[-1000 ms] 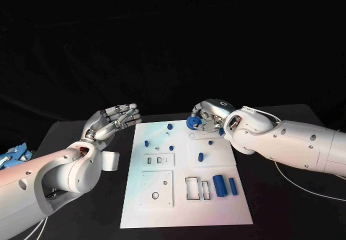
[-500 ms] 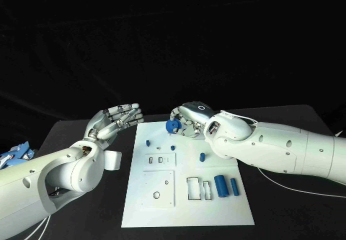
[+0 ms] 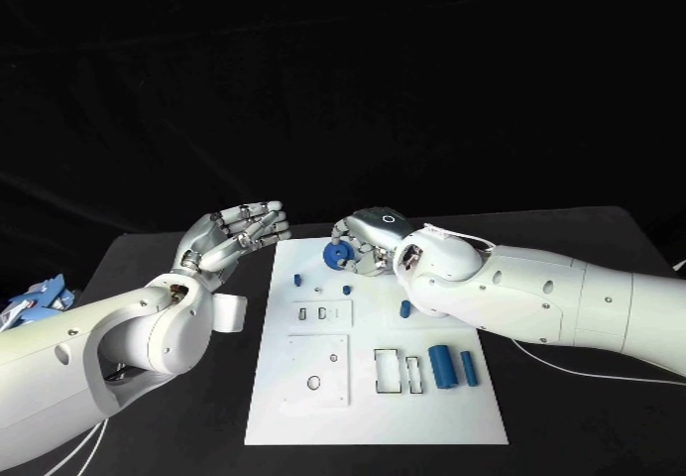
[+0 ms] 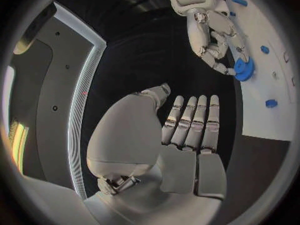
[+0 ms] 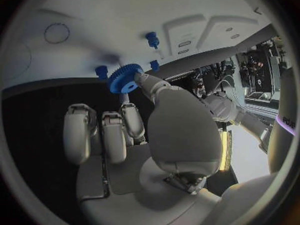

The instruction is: Assemble the parts on the task board

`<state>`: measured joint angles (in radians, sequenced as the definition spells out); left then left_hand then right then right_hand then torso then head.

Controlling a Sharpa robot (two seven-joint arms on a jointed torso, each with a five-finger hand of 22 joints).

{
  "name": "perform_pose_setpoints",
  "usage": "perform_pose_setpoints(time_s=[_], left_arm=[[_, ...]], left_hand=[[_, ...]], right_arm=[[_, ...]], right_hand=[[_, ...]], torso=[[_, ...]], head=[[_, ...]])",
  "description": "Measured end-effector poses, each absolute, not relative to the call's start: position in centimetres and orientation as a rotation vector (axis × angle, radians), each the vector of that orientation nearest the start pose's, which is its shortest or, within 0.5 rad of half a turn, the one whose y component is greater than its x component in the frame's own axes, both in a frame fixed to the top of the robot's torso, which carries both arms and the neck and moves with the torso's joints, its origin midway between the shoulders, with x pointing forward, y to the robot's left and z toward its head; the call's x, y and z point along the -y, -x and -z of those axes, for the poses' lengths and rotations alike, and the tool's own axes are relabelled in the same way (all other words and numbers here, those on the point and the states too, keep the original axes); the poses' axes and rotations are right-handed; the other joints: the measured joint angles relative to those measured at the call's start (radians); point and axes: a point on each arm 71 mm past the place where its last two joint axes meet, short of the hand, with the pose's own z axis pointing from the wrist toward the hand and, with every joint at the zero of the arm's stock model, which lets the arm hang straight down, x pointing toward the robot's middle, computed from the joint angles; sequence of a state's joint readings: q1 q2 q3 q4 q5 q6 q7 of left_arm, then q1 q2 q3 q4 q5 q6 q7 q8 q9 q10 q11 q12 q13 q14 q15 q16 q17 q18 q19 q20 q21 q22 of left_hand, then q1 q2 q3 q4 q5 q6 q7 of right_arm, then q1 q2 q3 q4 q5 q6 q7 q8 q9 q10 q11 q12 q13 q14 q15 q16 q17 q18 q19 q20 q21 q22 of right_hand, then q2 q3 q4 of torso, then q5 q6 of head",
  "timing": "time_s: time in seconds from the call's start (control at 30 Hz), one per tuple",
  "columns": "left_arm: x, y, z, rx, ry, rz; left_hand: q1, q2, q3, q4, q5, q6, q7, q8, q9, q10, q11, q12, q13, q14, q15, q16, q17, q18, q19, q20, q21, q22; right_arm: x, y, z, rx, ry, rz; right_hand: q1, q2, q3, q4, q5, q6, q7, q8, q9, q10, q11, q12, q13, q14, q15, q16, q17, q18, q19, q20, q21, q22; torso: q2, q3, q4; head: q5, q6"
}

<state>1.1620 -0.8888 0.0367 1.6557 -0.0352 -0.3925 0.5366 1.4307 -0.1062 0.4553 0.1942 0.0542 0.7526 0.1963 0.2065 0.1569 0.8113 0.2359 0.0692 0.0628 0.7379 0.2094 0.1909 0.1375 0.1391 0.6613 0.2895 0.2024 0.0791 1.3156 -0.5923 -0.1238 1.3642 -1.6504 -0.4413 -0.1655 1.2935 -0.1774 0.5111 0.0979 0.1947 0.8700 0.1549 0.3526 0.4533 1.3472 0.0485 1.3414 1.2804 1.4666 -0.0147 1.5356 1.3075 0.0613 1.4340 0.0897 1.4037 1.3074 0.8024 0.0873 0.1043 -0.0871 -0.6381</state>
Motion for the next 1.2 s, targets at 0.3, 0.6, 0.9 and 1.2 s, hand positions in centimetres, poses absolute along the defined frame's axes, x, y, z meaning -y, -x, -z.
perform_pose_setpoints(time_s=[0.3, 0.6, 0.9, 1.2], left_arm=[[-19.9, -46.8, 14.7, -1.233, 1.009, 1.655], [-19.9, -46.8, 14.7, -1.235, 1.010, 1.656], [-19.9, -46.9, 14.7, -1.235, 1.010, 1.656], [-19.9, -46.9, 14.7, -1.236, 1.010, 1.656]], left_hand=[[0.000, 0.000, 0.000, 0.000, 0.000, 0.000, 0.000, 0.000, 0.000, 0.000, 0.000, 0.000, 0.000, 0.000, 0.000, 0.000, 0.000, 0.000, 0.000, 0.000, 0.000, 0.000], [0.000, 0.000, 0.003, -0.003, 0.000, 0.000, 0.000, 0.000, -0.001, 0.000, 0.000, 0.000, 0.000, 0.000, 0.000, 0.000, -0.001, 0.000, 0.000, 0.000, 0.000, -0.001], [0.000, 0.000, 0.003, -0.003, 0.000, 0.000, 0.000, 0.000, -0.001, 0.000, 0.000, 0.000, 0.000, 0.000, 0.000, 0.000, -0.001, 0.000, 0.000, 0.000, 0.000, -0.001], [-0.004, -0.004, 0.003, -0.003, 0.000, 0.000, 0.000, 0.000, -0.001, 0.000, 0.000, 0.000, 0.000, 0.000, 0.000, 0.000, -0.001, 0.000, 0.000, 0.000, 0.000, -0.001]], right_arm=[[11.7, -52.1, 15.5, -1.438, 0.369, -0.559], [11.4, -52.2, 16.0, -1.458, 0.376, -0.554], [11.4, -52.3, 16.3, -1.474, 0.383, -0.548], [11.4, -52.5, 16.4, -1.479, 0.382, -0.542]], right_hand=[[0.000, 0.000, 0.000, 0.000, -0.003, 0.000, 0.000, 0.000, 0.000, 0.000, 0.000, 0.000, 0.000, 0.000, 0.000, 0.000, 0.000, 0.000, 0.000, 0.000, 0.000, 0.001], [-0.007, -0.007, 0.002, -0.002, -0.004, -0.002, -0.002, 0.000, 0.000, 0.000, 0.000, 0.000, 0.000, 0.000, 0.000, 0.000, 0.000, 0.000, 0.000, 0.000, 0.000, 0.001], [-0.009, -0.010, 0.004, -0.001, -0.006, -0.002, -0.002, 0.000, 0.000, 0.000, 0.000, 0.000, 0.001, 0.000, 0.000, 0.000, 0.000, 0.000, 0.000, 0.000, 0.000, 0.001], [-0.021, -0.022, 0.019, 0.000, -0.003, -0.004, -0.003, -0.013, 0.000, -0.011, 0.011, -0.017, -0.018, 0.000, 0.000, 0.000, 0.000, 0.000, 0.000, 0.000, 0.000, 0.000]], torso=[[0.000, -0.0005, 0.0017], [0.000, -0.0009, 0.0018], [0.000, 0.0002, 0.0006], [0.000, 0.0007, -0.0012]], head=[[0.001, -0.006], [0.006, -0.011], [0.010, -0.015], [0.009, -0.016]])
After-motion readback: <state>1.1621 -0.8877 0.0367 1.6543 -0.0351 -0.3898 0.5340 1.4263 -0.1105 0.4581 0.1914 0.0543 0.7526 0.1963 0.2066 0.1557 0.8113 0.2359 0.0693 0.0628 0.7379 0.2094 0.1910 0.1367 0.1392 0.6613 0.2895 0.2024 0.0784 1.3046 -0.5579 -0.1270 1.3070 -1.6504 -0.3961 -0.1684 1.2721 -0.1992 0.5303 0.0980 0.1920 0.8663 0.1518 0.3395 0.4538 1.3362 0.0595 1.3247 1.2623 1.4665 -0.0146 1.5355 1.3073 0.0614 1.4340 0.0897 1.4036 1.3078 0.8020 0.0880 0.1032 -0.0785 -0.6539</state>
